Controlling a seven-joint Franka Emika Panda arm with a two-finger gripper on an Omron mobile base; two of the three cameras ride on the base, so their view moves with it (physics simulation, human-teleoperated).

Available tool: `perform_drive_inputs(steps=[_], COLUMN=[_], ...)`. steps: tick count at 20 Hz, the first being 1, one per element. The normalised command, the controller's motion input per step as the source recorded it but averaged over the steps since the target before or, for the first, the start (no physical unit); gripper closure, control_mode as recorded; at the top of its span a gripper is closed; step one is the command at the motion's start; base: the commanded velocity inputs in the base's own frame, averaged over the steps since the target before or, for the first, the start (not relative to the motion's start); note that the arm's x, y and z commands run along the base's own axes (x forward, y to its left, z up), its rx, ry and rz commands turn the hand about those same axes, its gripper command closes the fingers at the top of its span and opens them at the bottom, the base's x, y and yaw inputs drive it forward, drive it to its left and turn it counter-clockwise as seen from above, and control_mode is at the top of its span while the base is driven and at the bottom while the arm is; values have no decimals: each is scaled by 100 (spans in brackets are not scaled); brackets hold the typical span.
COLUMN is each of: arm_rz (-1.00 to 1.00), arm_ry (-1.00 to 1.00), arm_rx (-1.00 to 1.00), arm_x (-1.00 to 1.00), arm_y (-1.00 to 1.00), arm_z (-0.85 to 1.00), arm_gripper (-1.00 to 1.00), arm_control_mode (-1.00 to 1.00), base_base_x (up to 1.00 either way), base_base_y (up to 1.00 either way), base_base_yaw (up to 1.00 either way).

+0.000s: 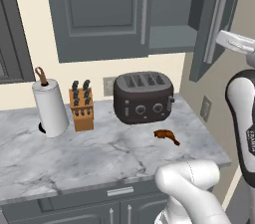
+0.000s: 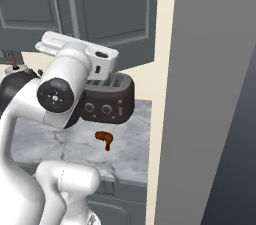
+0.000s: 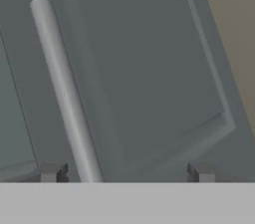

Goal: Retrieve the tupperware from the cabinet, then place the raw meat into the tupperware to avoid contamination.

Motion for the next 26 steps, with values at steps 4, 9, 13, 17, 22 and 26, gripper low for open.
perform_drive_inputs(steps=[4, 9, 13, 17, 22, 26], arm_rz=[1, 3, 5, 5, 11, 12], arm_ry=[2, 7, 13, 17, 7, 0], arm_rx=[-2, -17, -25, -25, -29, -32], arm_x=[-51, -71, -79, -76, -51, -34], arm_y=[-17, 6, 14, 17, 51, 77], arm_z=[10, -12, -26, -26, -7, -9], arm_gripper=[-100, -100, -100, -100, -100, -100], arm_control_mode=[-100, -100, -100, -100, -100, -100], base_base_x=[0, 0, 0, 0, 0, 0], base_base_y=[0, 0, 0, 0, 0, 0], base_base_yaw=[0, 0, 0, 0, 0, 0])
